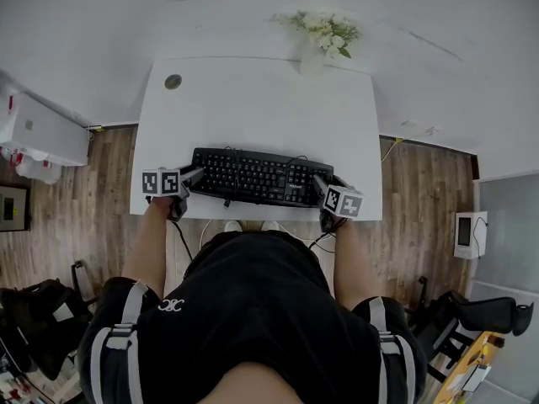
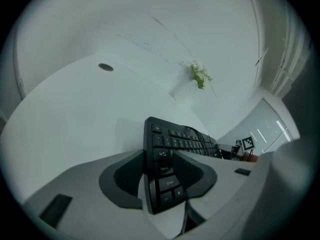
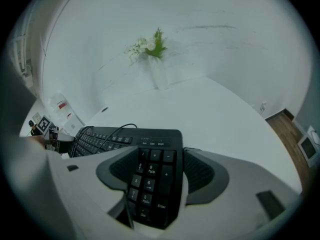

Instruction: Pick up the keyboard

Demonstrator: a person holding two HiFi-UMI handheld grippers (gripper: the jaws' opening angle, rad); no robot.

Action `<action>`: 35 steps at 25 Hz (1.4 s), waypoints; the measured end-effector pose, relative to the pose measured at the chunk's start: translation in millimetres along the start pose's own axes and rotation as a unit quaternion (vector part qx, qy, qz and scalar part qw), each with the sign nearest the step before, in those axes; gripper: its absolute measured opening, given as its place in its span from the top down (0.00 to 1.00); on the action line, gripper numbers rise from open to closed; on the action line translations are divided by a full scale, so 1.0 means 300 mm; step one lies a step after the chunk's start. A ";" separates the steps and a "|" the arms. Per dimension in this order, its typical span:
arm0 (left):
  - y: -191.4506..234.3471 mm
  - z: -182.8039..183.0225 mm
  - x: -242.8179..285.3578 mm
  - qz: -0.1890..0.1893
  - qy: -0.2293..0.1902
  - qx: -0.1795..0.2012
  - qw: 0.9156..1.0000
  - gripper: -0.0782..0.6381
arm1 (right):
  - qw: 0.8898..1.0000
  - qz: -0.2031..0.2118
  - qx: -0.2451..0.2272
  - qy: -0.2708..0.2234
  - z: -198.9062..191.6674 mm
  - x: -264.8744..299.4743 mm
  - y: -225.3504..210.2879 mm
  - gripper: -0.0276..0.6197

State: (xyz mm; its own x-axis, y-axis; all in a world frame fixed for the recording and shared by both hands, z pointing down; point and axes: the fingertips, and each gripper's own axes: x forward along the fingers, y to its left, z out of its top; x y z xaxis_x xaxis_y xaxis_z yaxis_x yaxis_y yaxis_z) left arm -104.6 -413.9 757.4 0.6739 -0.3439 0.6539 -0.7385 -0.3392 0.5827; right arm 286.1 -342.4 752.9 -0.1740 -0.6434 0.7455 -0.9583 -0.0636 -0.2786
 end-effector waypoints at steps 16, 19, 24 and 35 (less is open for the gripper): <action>-0.335 0.556 -0.268 -0.022 -0.234 0.126 0.964 0.64 | 0.961 0.028 -0.119 -0.246 0.733 -0.330 0.143 0.51; -0.433 0.705 -0.368 -0.021 -0.290 0.161 0.943 0.64 | 0.942 0.039 -0.136 -0.303 0.897 -0.431 0.189 0.51; -0.651 0.942 -0.589 -0.027 -0.367 0.219 0.904 0.64 | 0.908 0.051 -0.162 -0.383 1.181 -0.679 0.285 0.51; -0.787 1.026 -0.742 -0.064 -0.437 0.254 0.861 0.65 | 0.863 0.058 -0.186 -0.466 1.289 -0.899 0.352 0.52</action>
State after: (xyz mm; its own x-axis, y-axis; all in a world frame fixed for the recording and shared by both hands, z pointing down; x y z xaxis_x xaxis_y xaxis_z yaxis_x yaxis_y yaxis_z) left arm -73.7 -526.7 325.7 0.6719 -0.7269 -0.1418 -0.7016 -0.6860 0.1926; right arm 319.5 -470.7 288.3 -0.1817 -0.9742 -0.1337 -0.9834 0.1801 0.0238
